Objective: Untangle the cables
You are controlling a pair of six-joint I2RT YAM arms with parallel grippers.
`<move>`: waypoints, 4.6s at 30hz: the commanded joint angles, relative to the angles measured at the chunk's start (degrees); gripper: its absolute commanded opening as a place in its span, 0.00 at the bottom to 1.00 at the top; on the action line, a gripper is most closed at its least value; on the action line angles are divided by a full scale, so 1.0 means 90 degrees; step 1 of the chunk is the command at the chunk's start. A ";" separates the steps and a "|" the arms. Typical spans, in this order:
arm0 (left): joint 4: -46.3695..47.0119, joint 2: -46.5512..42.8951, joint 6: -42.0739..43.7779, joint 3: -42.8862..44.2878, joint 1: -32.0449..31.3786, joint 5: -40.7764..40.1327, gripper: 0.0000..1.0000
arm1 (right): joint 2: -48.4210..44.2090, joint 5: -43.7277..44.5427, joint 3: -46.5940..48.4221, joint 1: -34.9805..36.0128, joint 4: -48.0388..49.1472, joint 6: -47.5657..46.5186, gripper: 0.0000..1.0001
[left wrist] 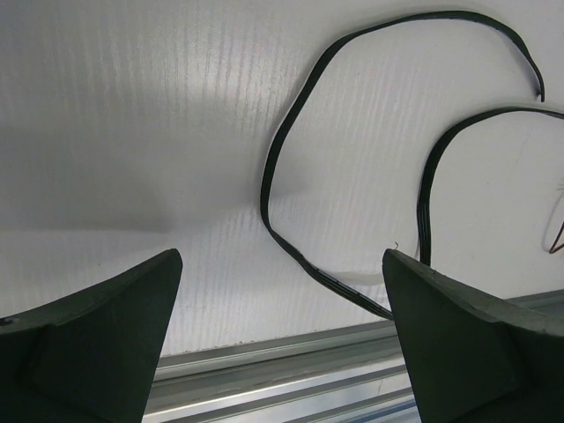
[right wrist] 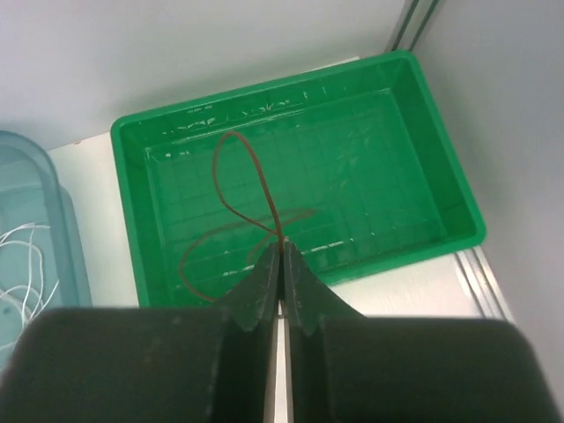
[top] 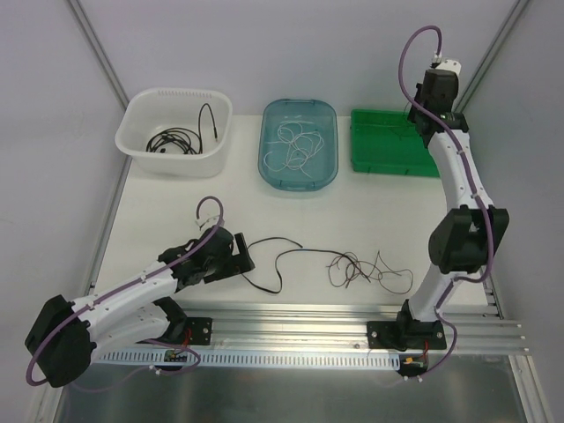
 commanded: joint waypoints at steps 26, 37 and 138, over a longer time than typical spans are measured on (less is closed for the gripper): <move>0.1236 0.2243 0.1688 0.1593 -0.1029 0.0792 0.99 | -0.0295 -0.1498 -0.0974 0.0144 -0.0891 0.0834 0.78; 0.0769 0.3620 0.2226 0.2745 -0.1781 0.0061 0.99 | -0.3910 -0.2346 -0.4607 0.0808 -0.2271 0.1225 0.78; 0.2806 0.5876 0.3398 1.1623 0.4809 0.0596 0.00 | -0.6051 -0.3754 -0.6298 0.1531 -0.2633 0.0883 0.98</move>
